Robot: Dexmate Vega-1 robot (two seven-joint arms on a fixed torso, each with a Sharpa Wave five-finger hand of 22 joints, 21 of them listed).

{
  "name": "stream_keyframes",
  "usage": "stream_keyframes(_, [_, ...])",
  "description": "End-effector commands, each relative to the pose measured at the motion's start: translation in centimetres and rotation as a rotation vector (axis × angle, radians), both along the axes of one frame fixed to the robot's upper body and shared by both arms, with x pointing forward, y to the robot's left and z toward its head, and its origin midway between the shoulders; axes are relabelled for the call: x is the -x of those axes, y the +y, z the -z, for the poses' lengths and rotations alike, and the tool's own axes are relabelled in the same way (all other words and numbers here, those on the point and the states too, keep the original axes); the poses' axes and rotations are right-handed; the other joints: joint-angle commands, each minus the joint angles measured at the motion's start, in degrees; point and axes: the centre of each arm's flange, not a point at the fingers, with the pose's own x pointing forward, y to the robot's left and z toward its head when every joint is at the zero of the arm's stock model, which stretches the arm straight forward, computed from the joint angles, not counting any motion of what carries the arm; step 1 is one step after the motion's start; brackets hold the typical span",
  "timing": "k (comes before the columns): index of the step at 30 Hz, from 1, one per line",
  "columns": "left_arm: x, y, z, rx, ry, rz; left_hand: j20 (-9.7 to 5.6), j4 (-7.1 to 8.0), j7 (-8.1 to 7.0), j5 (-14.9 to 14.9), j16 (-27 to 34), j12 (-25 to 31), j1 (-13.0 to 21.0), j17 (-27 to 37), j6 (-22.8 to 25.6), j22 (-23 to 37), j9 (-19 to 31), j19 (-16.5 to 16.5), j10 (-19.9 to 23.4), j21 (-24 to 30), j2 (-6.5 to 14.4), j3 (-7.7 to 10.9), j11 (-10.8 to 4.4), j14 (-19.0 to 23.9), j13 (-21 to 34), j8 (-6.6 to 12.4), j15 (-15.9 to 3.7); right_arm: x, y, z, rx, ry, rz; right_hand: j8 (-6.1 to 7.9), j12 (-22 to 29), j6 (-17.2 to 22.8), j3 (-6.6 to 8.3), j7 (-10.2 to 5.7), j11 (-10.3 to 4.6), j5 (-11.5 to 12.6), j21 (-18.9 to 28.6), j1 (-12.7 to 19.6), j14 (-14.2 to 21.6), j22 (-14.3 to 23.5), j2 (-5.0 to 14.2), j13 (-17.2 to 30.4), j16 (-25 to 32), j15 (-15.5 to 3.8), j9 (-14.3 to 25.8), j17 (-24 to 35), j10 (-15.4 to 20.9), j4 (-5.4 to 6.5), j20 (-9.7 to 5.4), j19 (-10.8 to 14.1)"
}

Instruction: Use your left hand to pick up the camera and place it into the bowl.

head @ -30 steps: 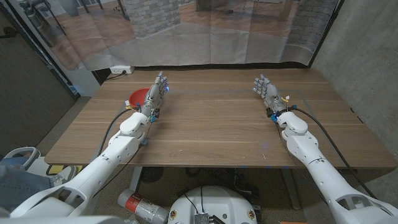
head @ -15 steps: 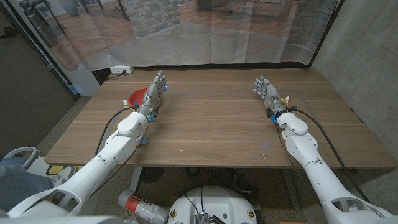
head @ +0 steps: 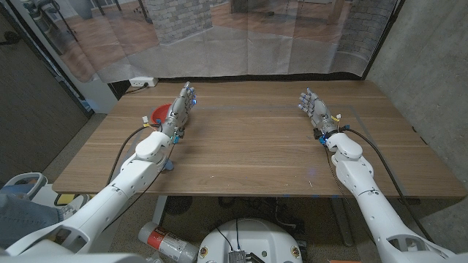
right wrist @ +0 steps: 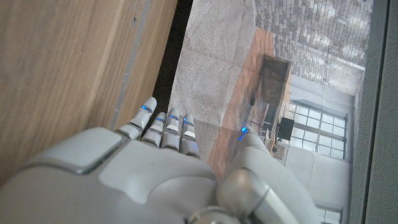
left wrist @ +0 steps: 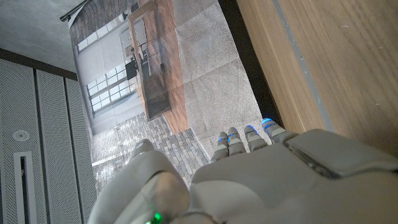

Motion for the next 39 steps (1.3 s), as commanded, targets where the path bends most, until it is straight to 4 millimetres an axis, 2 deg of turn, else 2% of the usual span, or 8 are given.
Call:
stream_keyframes(1, [1.4, 0.6, 0.0, -0.02, -0.026, -0.011, -1.48, 0.03, 0.09, 0.3, 0.42, 0.21, 0.75, 0.16, 0.28, 0.12, 0.3, -0.18, 0.31, -0.4, 0.26, -0.16, 0.12, 0.0, 0.16, 0.21, 0.18, 0.2, 0.2, 0.0, 0.0, -0.008, -0.002, 0.27, 0.27, 0.42, 0.08, -0.05, -0.2, 0.36, -0.16, 0.67, 0.51, 0.3, 0.29, 0.29, 0.08, 0.05, 0.17, 0.09, 0.38, -0.46, -1.58, 0.27])
stream_keyframes(12, [2.6, 1.4, 0.1, -0.026, -0.053, -0.024, -1.32, 0.02, 0.1, 0.27, 0.43, 0.19, 0.92, 0.17, 0.45, 0.13, 0.31, -0.05, 0.43, -0.61, 0.42, -0.23, 0.09, 0.19, 0.16, 0.2, 0.14, 0.3, 0.4, -0.3, 0.005, -0.012, 0.0, 0.29, 0.28, 0.46, 0.02, -0.12, -0.2, 0.35, -0.5, 0.64, 0.49, 0.31, 0.35, 0.29, 0.07, 0.09, 0.17, 0.1, 0.42, -0.54, -1.6, 0.4])
stream_keyframes(26, [3.7, 1.3, 0.3, -0.052, -0.079, -0.038, -1.11, -0.01, 0.01, 0.22, 0.49, 0.25, 1.13, 0.17, 0.98, 0.14, 0.32, 0.14, 0.84, -0.87, 0.6, -0.33, 0.23, 0.55, 0.17, 0.31, 0.15, 0.5, 0.4, -0.2, 0.006, -0.014, 0.002, 0.32, 0.28, 0.56, -0.03, -0.21, -0.3, 0.35, -0.86, 0.61, 0.55, 0.32, 0.37, 0.29, 0.08, 0.0, 0.16, 0.1, 0.43, -0.64, -1.59, 0.54])
stream_keyframes(39, [4.8, 1.3, 0.4, -0.084, -0.109, -0.066, -1.03, -0.05, 0.53, 0.18, 0.53, 0.23, 1.34, 0.16, 1.21, 0.15, 0.32, 0.47, 1.07, -1.08, 0.72, -0.46, 0.7, 0.94, 0.17, 0.29, 0.57, 0.3, 0.3, -0.2, 0.002, -0.013, 0.001, 0.31, 0.29, 0.56, -0.05, -0.2, -0.24, 0.35, -1.17, 0.63, 0.55, 0.33, 0.43, 0.29, 0.07, -0.04, 0.16, 0.09, 0.44, -0.74, -1.61, 0.67])
